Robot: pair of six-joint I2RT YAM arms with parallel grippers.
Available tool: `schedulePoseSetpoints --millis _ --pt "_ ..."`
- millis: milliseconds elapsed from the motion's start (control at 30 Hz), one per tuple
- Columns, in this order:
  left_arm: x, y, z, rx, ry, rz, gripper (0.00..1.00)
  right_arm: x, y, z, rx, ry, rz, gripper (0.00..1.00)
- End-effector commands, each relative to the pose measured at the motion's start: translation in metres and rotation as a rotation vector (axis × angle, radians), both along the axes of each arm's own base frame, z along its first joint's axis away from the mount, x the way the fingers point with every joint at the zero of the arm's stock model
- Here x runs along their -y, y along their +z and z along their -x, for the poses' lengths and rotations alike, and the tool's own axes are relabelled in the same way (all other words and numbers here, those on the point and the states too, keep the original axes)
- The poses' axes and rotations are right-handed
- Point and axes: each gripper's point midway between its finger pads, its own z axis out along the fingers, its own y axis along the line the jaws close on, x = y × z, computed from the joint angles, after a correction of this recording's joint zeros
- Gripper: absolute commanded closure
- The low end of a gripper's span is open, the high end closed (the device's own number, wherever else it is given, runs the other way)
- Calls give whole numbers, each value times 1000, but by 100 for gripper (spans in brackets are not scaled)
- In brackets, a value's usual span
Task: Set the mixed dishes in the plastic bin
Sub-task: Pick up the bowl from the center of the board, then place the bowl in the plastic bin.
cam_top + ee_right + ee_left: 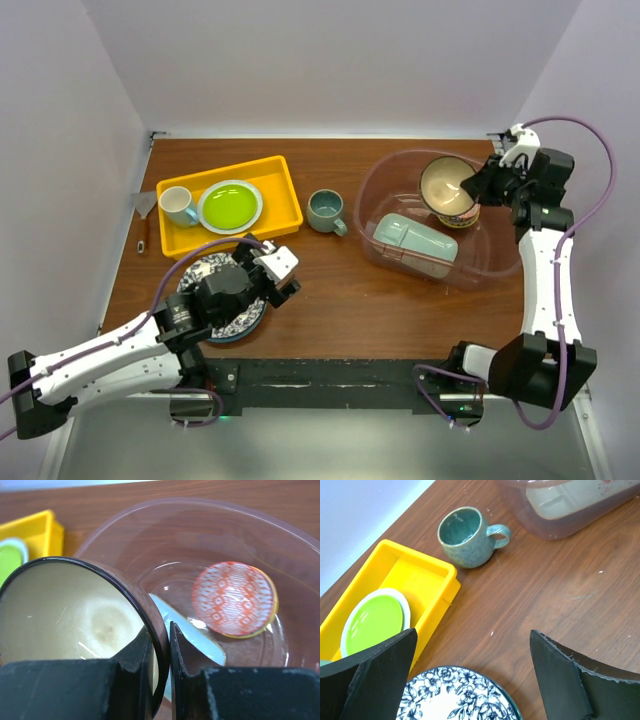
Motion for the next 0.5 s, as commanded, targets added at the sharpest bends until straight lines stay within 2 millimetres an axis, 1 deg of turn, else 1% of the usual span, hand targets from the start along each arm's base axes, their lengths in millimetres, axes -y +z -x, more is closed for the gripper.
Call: schedulePoseSetpoints --millis 0,33,100,233,300,367,433,467 --pt "-11 15 -5 37 62 48 0 25 49 -27 199 -148 -68 100" --pt "-12 16 -6 39 66 48 0 32 45 -29 189 -199 -79 100" --pt "-12 15 -5 38 63 50 0 41 44 -33 197 -246 -83 100" --pt "-13 16 -5 39 60 51 0 67 32 -43 172 -412 -96 100" --pt "-13 17 -5 40 57 54 0 75 27 -46 166 -458 -100 100" --pt "-15 18 -5 44 58 61 0 86 17 -51 148 -518 -97 100" --pt "-16 20 -4 49 59 65 0 93 6 -53 129 -555 -94 100" --pt "-17 20 -4 50 60 69 0 98 -2 -57 118 -581 -85 100"
